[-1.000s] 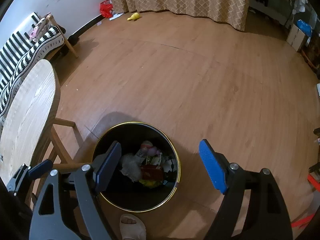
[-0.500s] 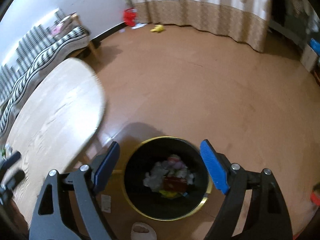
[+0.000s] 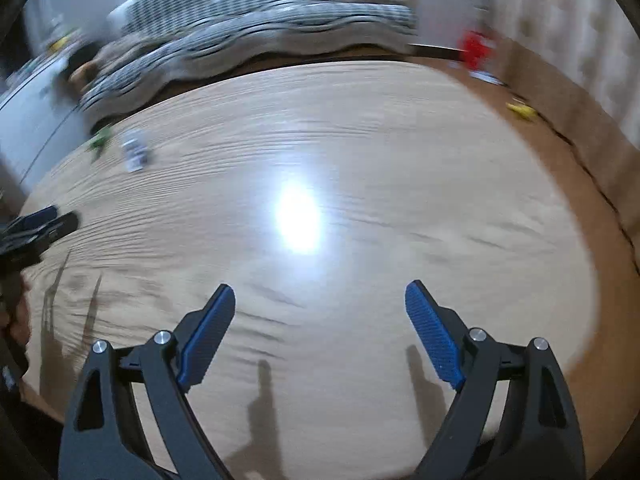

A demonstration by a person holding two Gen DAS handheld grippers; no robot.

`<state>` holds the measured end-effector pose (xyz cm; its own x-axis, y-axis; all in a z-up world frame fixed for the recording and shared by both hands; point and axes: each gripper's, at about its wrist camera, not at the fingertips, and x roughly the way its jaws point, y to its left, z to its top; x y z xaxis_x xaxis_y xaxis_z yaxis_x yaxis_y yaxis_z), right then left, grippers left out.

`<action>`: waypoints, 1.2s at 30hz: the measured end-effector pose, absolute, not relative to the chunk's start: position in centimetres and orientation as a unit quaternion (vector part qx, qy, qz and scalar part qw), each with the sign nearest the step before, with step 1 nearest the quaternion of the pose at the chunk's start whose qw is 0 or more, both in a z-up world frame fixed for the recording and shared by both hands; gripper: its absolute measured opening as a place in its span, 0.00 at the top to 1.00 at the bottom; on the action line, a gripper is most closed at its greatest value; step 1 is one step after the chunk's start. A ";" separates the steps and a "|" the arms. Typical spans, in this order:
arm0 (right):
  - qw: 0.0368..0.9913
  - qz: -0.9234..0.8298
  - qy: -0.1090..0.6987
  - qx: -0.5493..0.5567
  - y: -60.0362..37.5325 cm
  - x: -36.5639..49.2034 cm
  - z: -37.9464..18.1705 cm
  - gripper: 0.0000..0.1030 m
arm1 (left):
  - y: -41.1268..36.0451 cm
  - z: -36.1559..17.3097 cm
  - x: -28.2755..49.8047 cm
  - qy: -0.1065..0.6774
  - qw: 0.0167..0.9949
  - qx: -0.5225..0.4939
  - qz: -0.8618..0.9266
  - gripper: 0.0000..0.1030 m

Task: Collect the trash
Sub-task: 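Swing both open tools back over the blister pack and green toy shell, then grasp the green toy car shell with the left tool while the right tool grasps the blister pack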

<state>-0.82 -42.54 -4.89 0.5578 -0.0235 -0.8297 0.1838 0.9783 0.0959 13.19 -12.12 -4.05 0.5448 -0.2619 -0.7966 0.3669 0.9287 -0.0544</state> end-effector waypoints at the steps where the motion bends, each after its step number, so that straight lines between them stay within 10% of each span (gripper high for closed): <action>1: 0.878 -0.040 0.470 0.081 -41.0 0.4 -5.1 0.14 | -10.3 -4.5 13.9 0.449 0.877 0.049 -0.164 0.07; 31: 0.882 0.093 0.460 -0.032 -24.1 25.6 -8.2 0.06 | -3.5 -7.9 21.3 0.456 0.885 0.046 -0.078 0.06; 36: 0.889 0.108 0.444 -0.036 -24.1 24.5 -7.9 0.29 | -3.6 -7.9 24.8 0.461 0.885 0.034 -0.060 0.06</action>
